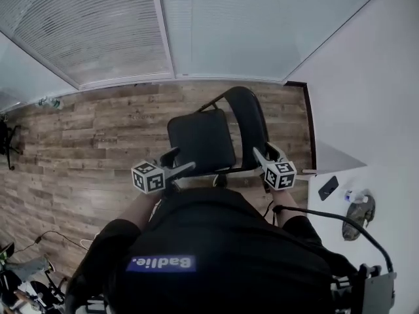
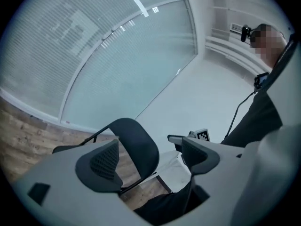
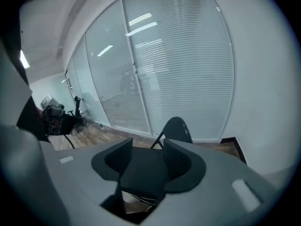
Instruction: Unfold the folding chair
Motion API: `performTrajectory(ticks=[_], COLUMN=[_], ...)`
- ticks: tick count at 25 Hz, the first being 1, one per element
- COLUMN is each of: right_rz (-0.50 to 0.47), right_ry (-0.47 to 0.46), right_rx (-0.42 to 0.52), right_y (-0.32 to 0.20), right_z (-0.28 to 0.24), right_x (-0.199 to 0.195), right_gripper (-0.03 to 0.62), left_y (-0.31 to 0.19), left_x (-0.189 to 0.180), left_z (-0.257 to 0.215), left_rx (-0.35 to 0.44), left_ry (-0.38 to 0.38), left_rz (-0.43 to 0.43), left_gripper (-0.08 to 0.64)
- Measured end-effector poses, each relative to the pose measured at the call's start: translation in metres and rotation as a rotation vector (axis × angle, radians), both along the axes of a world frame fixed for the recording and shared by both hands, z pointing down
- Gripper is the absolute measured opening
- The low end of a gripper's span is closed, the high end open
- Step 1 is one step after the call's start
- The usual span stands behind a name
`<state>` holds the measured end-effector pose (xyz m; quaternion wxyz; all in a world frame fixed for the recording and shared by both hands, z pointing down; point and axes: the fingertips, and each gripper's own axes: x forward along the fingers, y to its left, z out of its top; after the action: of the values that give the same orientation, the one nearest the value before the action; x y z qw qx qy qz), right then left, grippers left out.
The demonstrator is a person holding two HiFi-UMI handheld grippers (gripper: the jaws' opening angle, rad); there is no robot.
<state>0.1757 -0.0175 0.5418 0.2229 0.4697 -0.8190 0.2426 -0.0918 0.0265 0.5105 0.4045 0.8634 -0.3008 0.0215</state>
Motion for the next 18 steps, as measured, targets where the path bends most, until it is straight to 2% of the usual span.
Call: performTrajectory(ticks=[3, 6, 11, 16, 18], right_rz=[-0.104, -0.216, -0.363, -0.465, -0.499], right_ry=[-0.042, -0.100, -0.180, -0.265, -0.297], right_rx=[0.016, 0.042, 0.132, 0.222, 0.257], right_y=[0.021, 0.027, 0.021, 0.024, 0.028], right_z=[-0.016, -0.040, -0.099, -0.157, -0.176], right_x=[-0.047, -0.097, -0.161, -0.203, -0.213], right_gripper=[0.167, 0.132, 0.104, 0.077, 0.063], left_y=[-0.002, -0.007, -0.011, -0.015, -0.016], left_x=[-0.002, -0.001, 0.005, 0.003, 0.005], left_z=[-0.039, -0.083, -0.151, -0.199, -0.207], left_rx=[0.074, 0.148, 0.317, 0.396, 0.420], left_ry=[0.002, 0.040, 0.059, 0.140, 0.143], left_rz=[0.014, 0.020, 0.048, 0.029, 0.022], left_gripper=[0.424, 0.397, 0.197, 0.029, 0.006])
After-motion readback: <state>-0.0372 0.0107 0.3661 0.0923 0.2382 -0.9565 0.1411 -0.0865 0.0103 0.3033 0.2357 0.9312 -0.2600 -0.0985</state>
